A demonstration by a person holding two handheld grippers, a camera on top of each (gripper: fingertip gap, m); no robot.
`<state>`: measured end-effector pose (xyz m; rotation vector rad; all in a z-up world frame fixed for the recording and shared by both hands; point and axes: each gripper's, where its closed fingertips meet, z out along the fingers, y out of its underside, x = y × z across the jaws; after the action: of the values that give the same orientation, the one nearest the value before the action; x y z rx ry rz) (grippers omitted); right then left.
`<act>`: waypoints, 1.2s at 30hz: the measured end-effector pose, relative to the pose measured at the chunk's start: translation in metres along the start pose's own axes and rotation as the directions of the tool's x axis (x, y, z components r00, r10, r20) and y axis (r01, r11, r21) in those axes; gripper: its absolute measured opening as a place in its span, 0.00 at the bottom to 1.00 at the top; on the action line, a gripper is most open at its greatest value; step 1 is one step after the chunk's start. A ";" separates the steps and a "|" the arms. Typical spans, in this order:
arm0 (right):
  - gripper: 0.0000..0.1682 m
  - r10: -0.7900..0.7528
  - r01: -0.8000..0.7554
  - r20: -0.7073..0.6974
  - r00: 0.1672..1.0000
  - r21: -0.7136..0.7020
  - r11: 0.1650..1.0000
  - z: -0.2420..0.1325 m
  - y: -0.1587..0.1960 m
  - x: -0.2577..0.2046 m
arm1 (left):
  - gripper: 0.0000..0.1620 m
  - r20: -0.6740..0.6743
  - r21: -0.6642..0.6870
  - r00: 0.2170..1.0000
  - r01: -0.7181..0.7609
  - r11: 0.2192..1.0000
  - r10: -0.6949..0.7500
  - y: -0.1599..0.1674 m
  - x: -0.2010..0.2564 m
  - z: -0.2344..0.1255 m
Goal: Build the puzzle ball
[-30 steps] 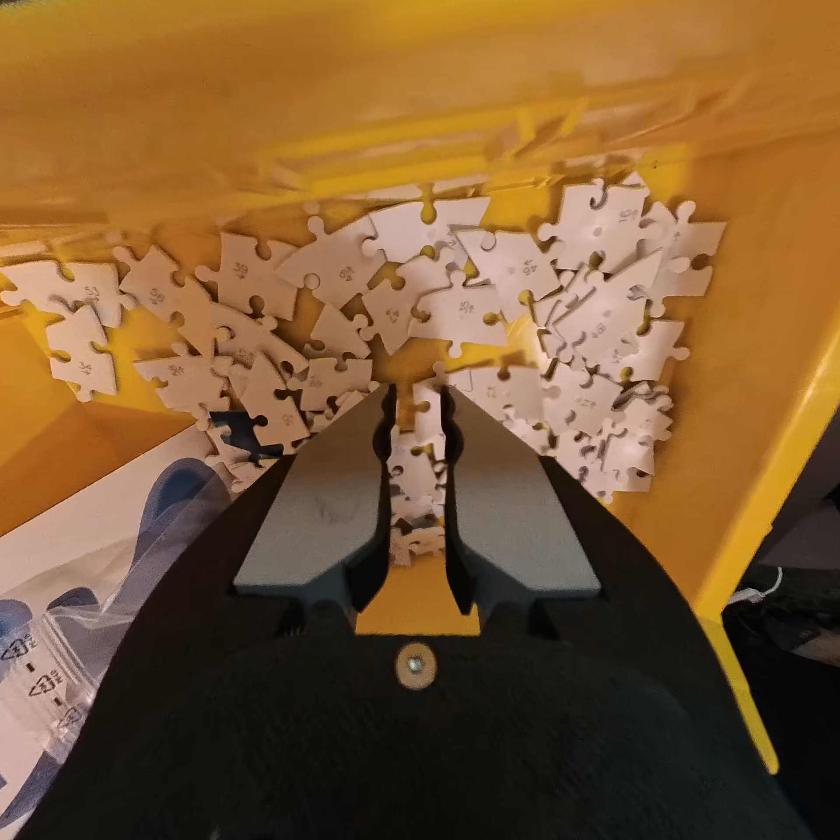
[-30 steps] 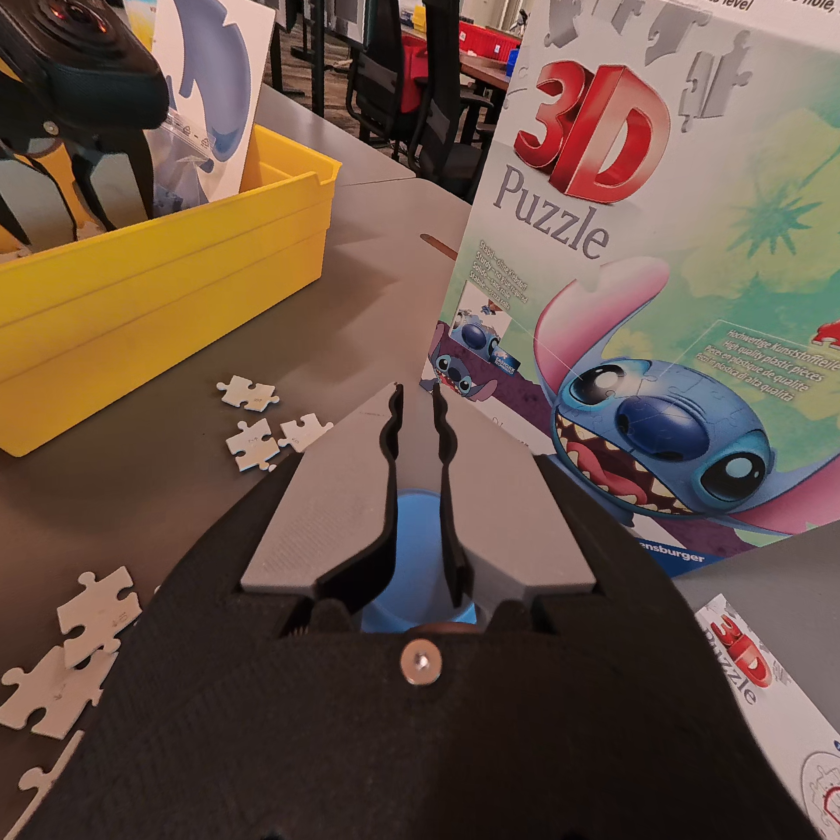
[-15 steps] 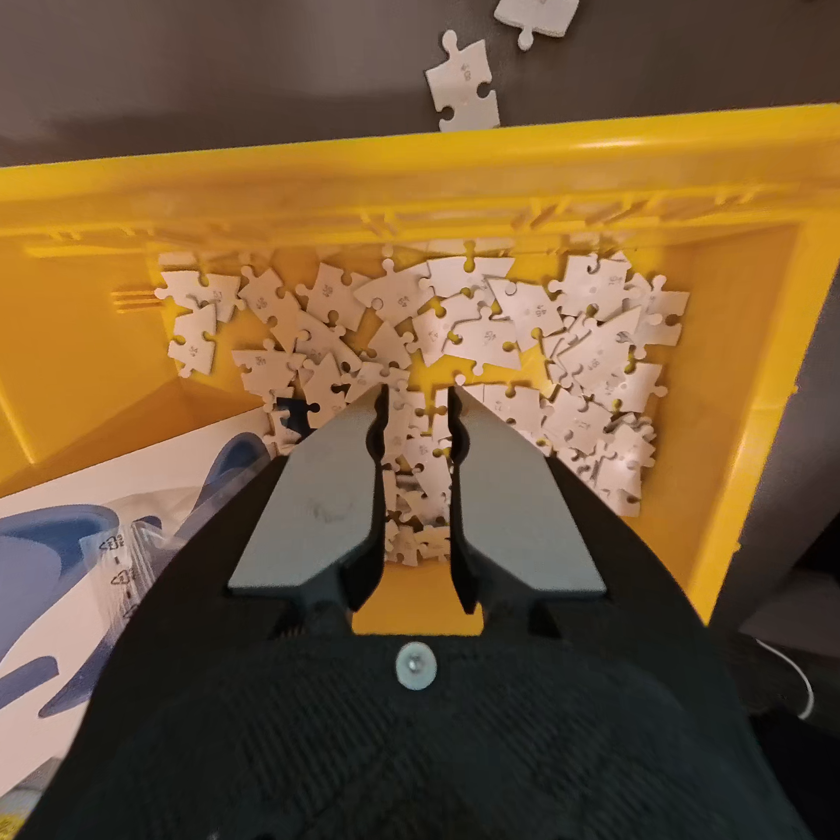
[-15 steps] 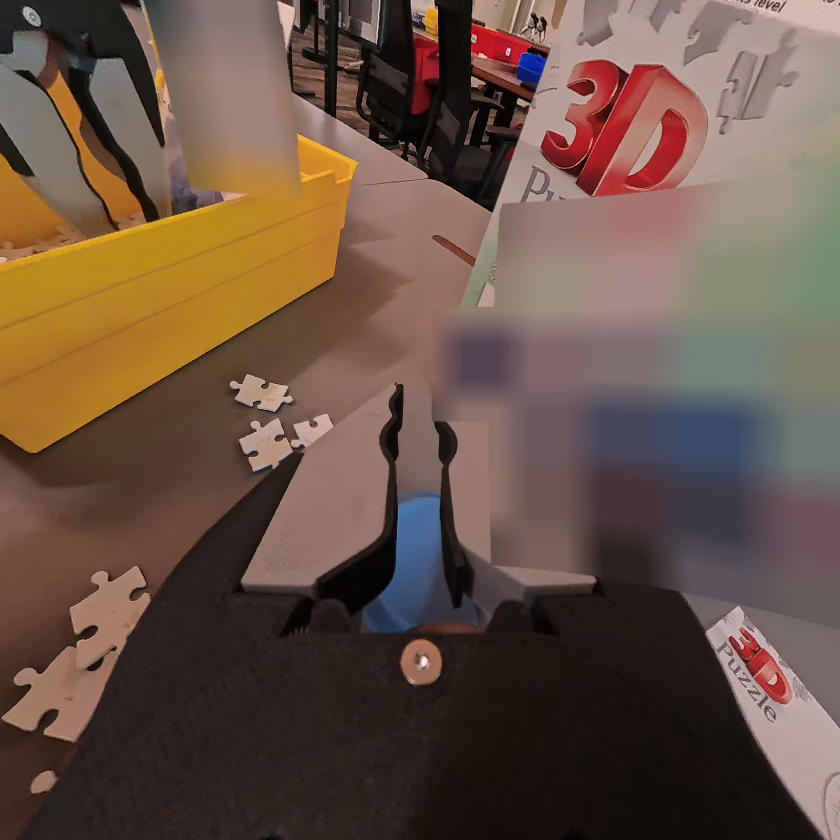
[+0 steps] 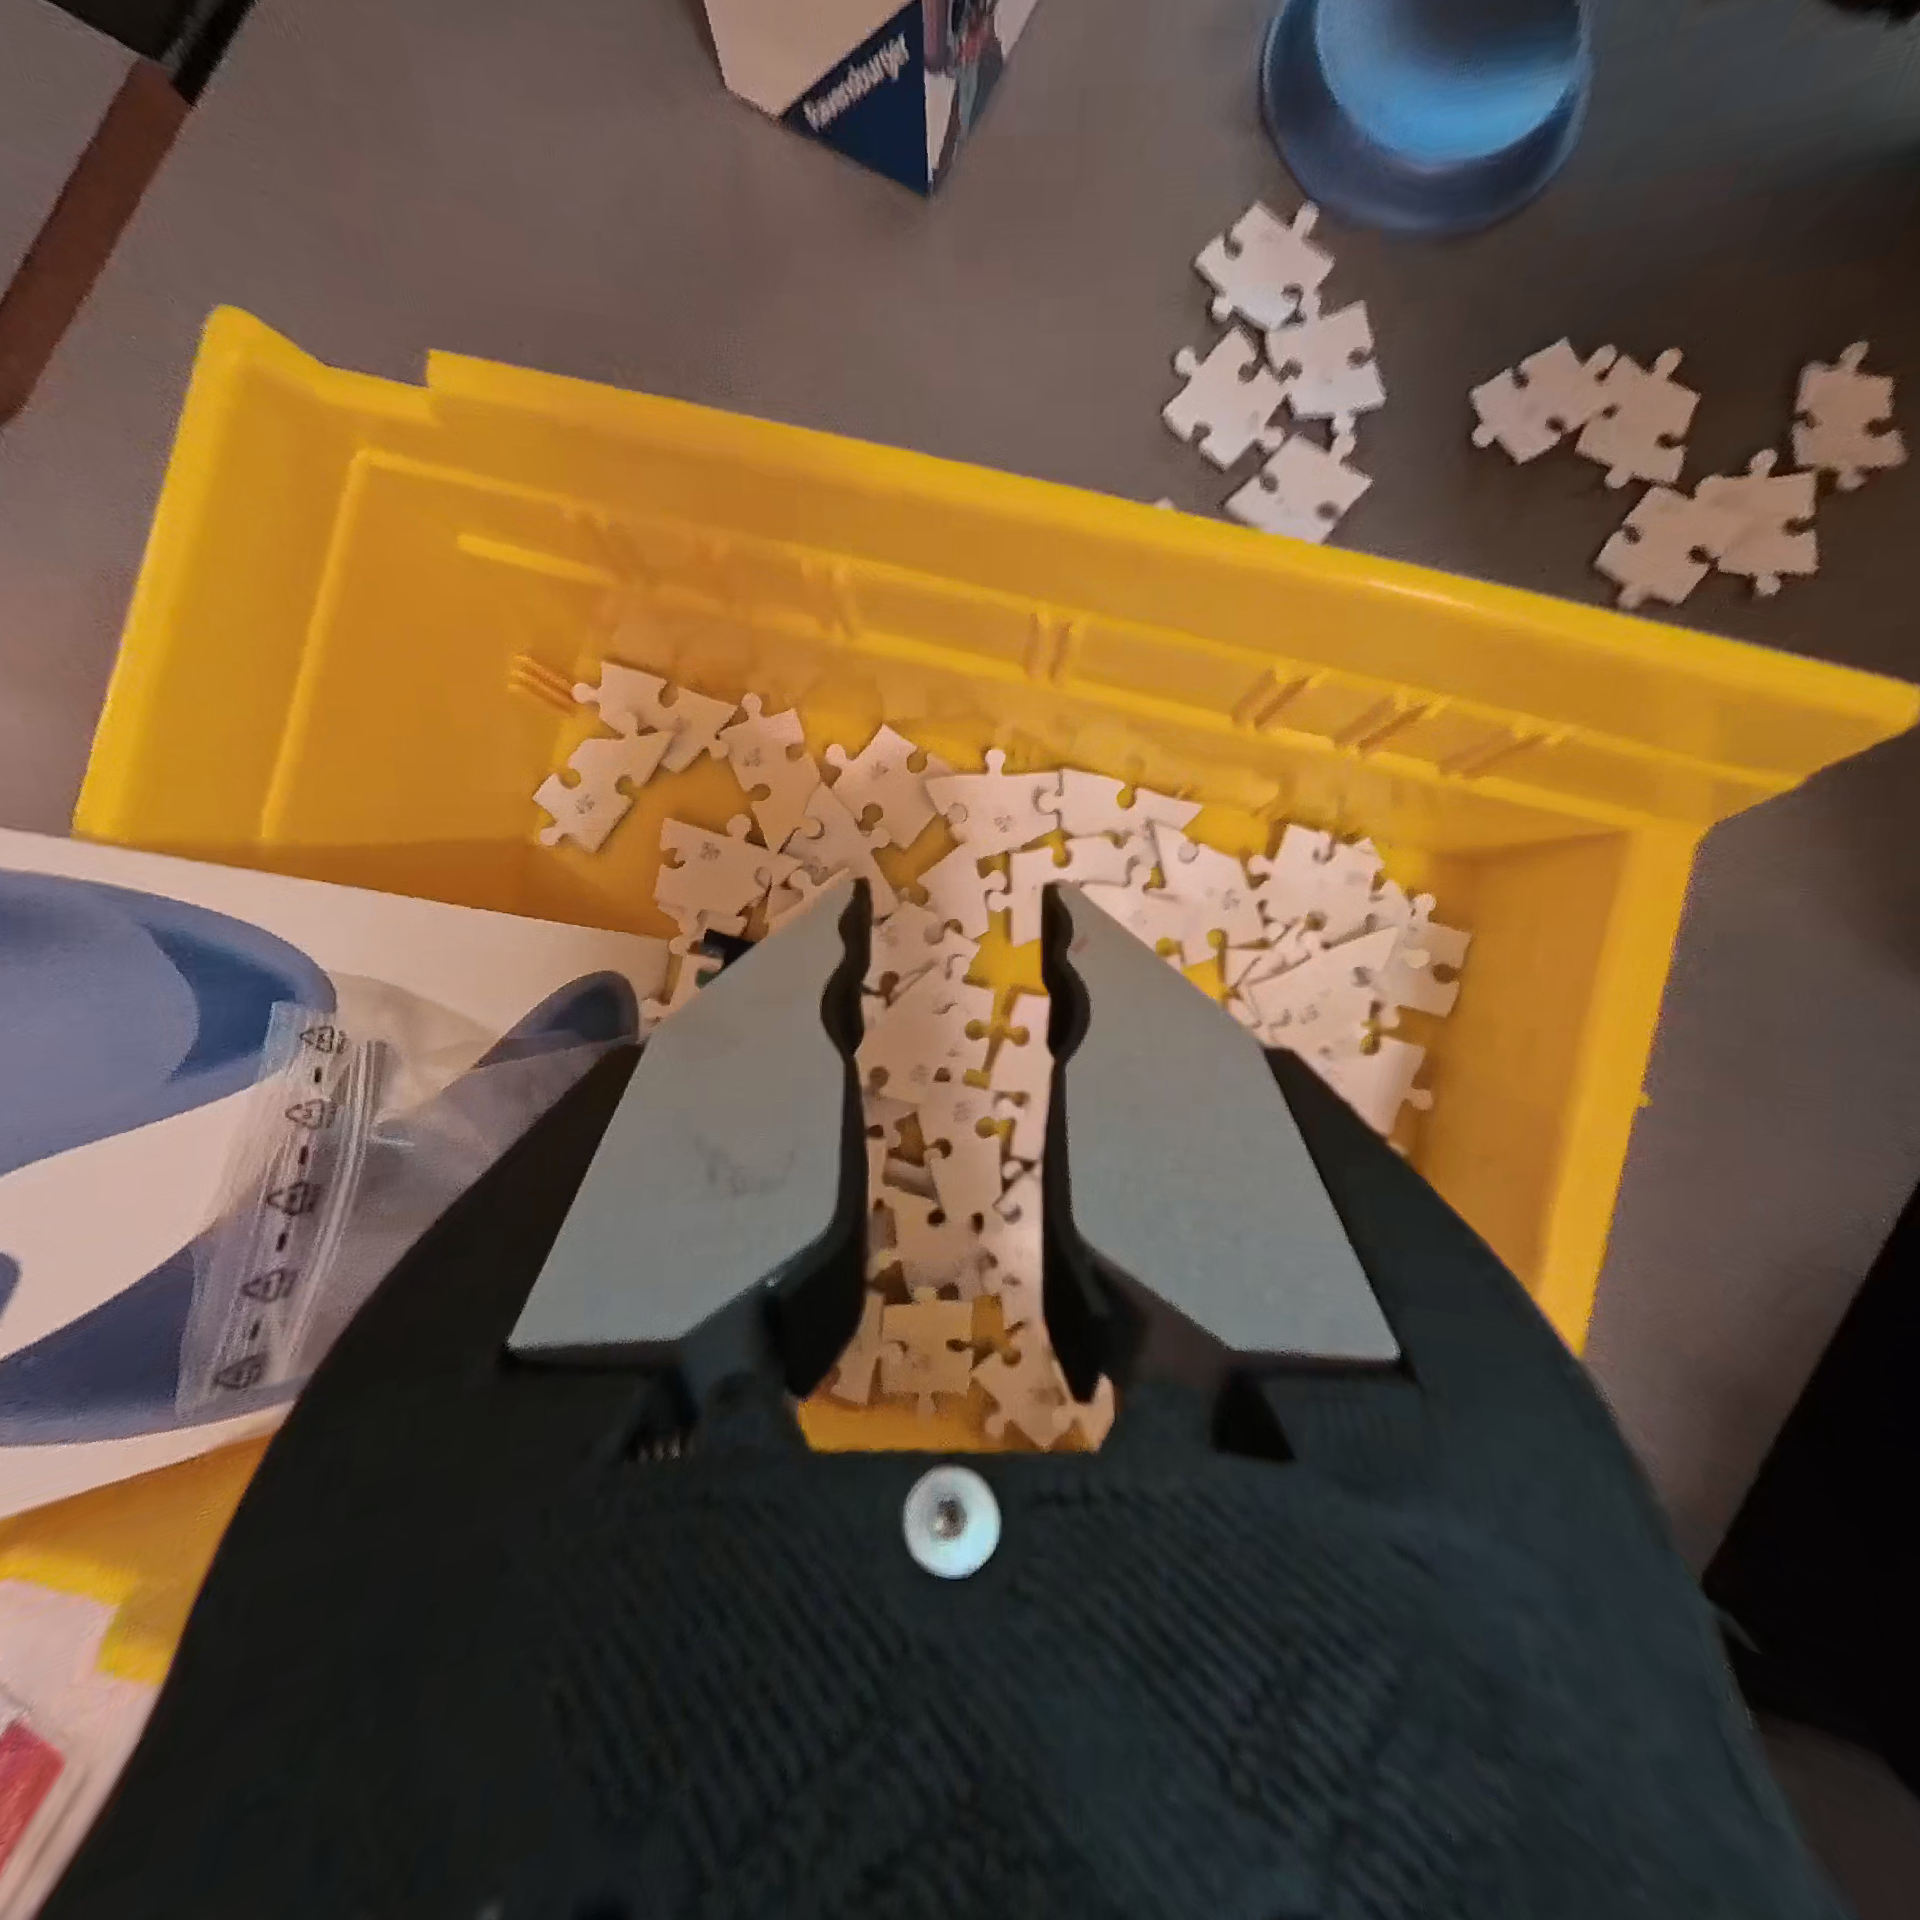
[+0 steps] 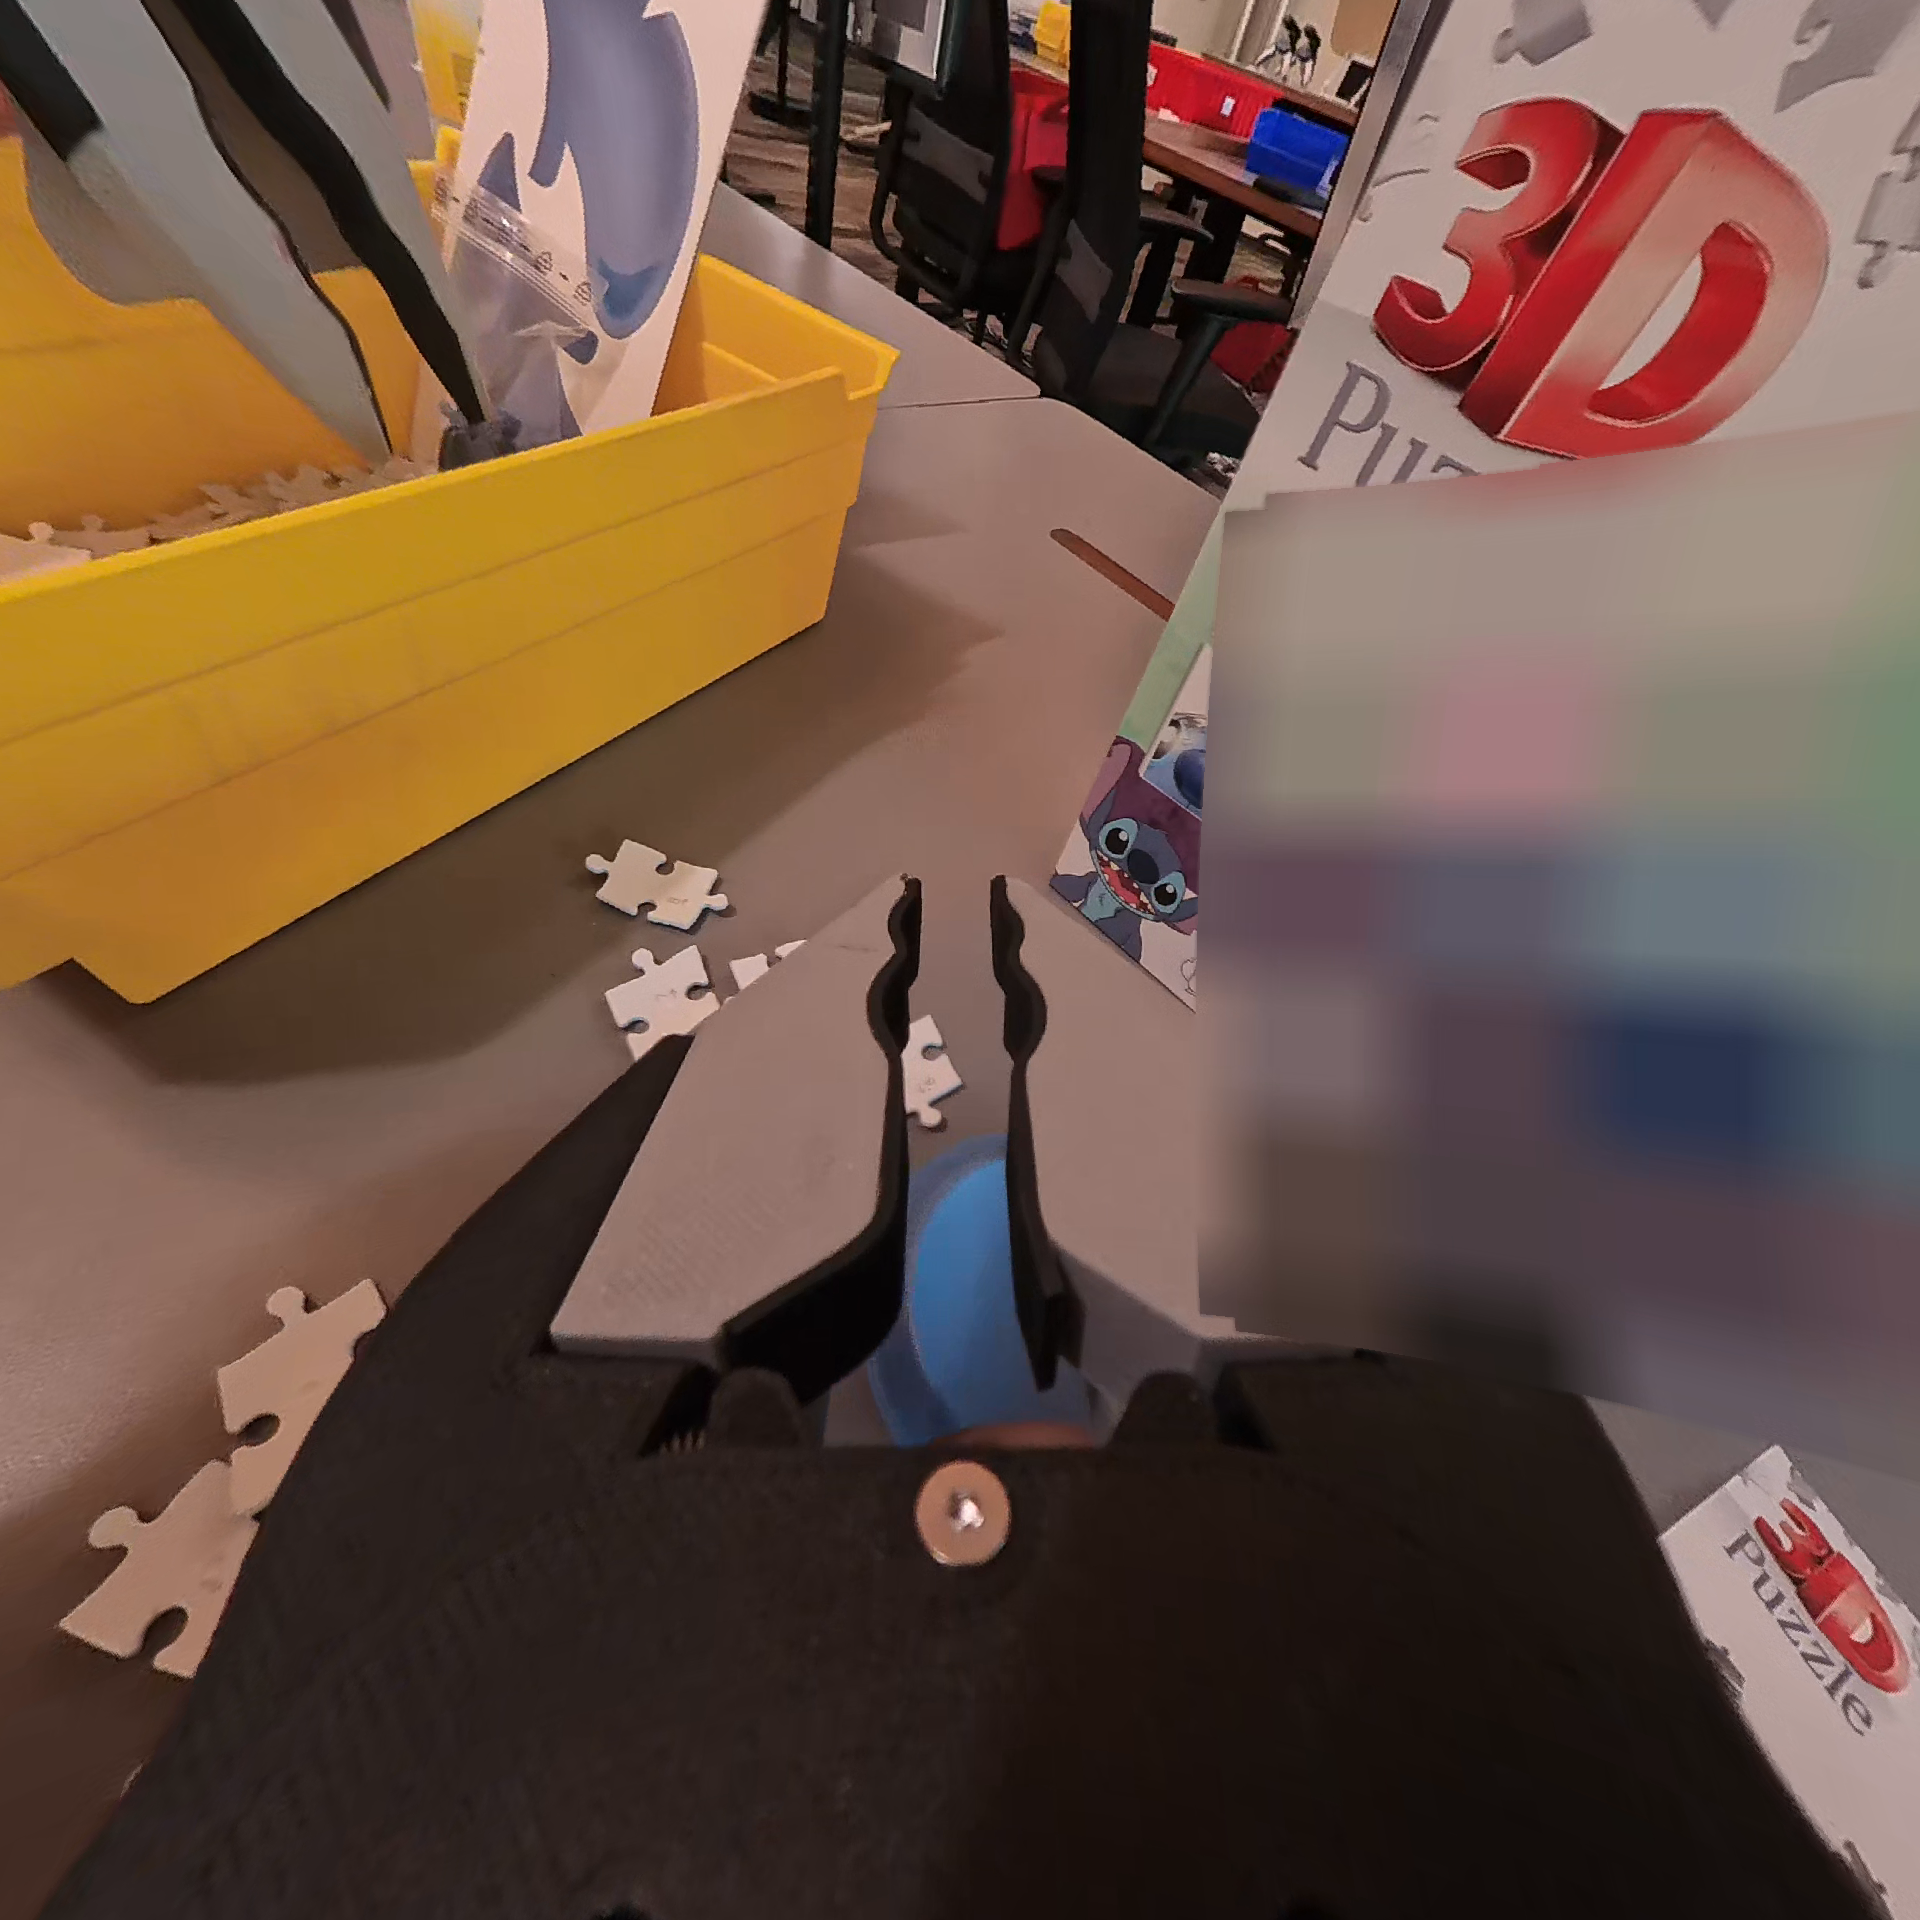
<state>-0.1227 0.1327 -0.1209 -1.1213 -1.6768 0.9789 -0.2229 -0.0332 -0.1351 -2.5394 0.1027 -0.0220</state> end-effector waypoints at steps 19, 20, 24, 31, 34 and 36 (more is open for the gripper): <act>0.07 -0.015 0.021 0.060 0.998 -0.104 0.994 0.021 0.025 -0.020 | 0.14 0.213 0.309 0.975 -0.122 0.943 0.056 -0.026 0.009 -0.032; 0.08 -0.016 0.022 0.057 0.998 -0.108 0.994 0.022 0.026 -0.019 | 0.15 0.212 0.294 0.975 -0.128 0.947 0.066 -0.024 0.010 -0.029; 0.08 -0.011 0.017 0.052 0.999 -0.120 0.993 0.025 0.028 -0.016 | 0.16 0.158 0.247 0.979 -0.162 0.955 0.125 -0.020 0.022 -0.018; 0.09 -0.008 0.012 0.044 0.999 -0.106 0.994 0.022 0.026 -0.014 | 0.21 0.031 0.178 0.971 -0.238 0.955 0.236 -0.007 0.046 -0.002; 0.13 -0.009 0.014 0.045 0.999 -0.116 0.993 0.024 0.029 -0.018 | 0.19 -0.067 0.141 0.949 -0.298 0.944 0.309 0.000 0.064 0.002; 0.15 -0.002 0.009 0.059 0.998 -0.116 0.993 0.024 0.029 -0.023 | 0.17 -0.108 0.081 0.931 -0.342 0.936 0.349 0.005 0.069 0.005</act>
<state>-0.1330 0.1163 -0.1606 -1.1734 -1.8024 0.9285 -0.1546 -0.0400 -0.1427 -2.4228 0.5877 -0.0400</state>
